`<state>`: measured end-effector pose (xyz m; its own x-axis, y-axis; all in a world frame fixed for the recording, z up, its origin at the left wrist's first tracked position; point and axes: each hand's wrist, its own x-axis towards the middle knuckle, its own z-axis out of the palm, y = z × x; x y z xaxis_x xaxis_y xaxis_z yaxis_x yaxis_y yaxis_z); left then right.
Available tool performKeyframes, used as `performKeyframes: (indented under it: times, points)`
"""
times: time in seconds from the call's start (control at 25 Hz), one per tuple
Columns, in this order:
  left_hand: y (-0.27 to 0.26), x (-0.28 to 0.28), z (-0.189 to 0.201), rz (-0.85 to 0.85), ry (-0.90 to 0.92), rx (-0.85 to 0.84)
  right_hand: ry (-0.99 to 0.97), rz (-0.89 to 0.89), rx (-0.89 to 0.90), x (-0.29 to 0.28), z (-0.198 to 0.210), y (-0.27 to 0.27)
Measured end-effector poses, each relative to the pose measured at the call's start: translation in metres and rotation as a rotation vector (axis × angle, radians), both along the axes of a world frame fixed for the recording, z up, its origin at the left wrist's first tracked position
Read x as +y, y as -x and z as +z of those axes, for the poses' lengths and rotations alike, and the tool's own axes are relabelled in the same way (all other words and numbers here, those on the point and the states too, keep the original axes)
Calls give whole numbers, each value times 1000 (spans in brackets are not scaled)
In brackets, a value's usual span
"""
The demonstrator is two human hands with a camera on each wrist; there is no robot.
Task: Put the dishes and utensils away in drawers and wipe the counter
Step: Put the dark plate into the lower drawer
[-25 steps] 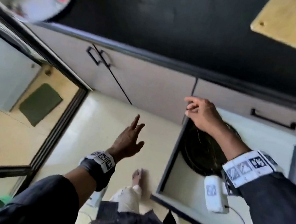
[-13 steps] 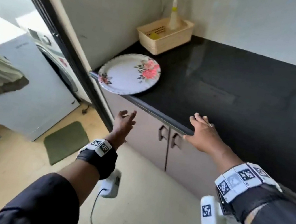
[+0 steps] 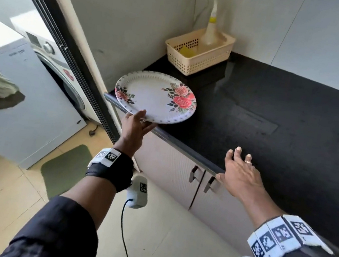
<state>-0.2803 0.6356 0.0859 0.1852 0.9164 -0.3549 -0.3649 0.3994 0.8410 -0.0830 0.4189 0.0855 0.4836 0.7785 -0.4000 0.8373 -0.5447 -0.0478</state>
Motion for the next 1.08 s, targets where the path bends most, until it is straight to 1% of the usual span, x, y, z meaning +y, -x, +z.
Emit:
performKeyframes:
  times: [0.08,0.12,0.16,0.24,0.28,0.32,0.44,0.52,0.56,0.64,0.68,0.76,0.84,0.96,1.08]
  points:
    - [6,-27,19,-26,-62,-41,-24,29,38,-6,6,-8]
    - [11,-45,27,-48,-89,-59,-44,42,90,-10,10,-16]
    - [19,-63,32,-66,-121,-61,-77,38,192,-15,13,-25]
    - [36,-101,41,-127,-182,-67,-215,-52,500,-38,22,-44]
    - [41,-122,46,-177,-204,-83,-337,-120,632,-60,24,-53]
    - [42,-144,49,-229,-218,-88,-484,-170,677,-87,24,-60]
    - [36,-222,46,-389,-213,-75,-846,-285,594,-193,14,-71]
    - [26,-279,38,-495,-199,-41,-984,-408,700,-272,10,-71]
    - [21,-307,32,-546,-196,-10,-1017,-468,750,-308,11,-71]
    - [3,-376,20,-669,-177,41,-981,-533,787,-389,12,-77]
    - [-7,-411,15,-742,-160,51,-970,-528,813,-427,14,-80]
    - [-28,-475,3,-915,-125,112,-946,-582,844,-497,14,-83]
    - [-49,-527,-5,-1051,-97,176,-975,-679,786,-558,6,-91]
    - [-80,-586,-19,-1169,-59,253,-1019,-780,703,-635,-16,-101]
    - [-108,-619,-56,-1202,-18,417,-933,-904,625,-694,-61,-102]
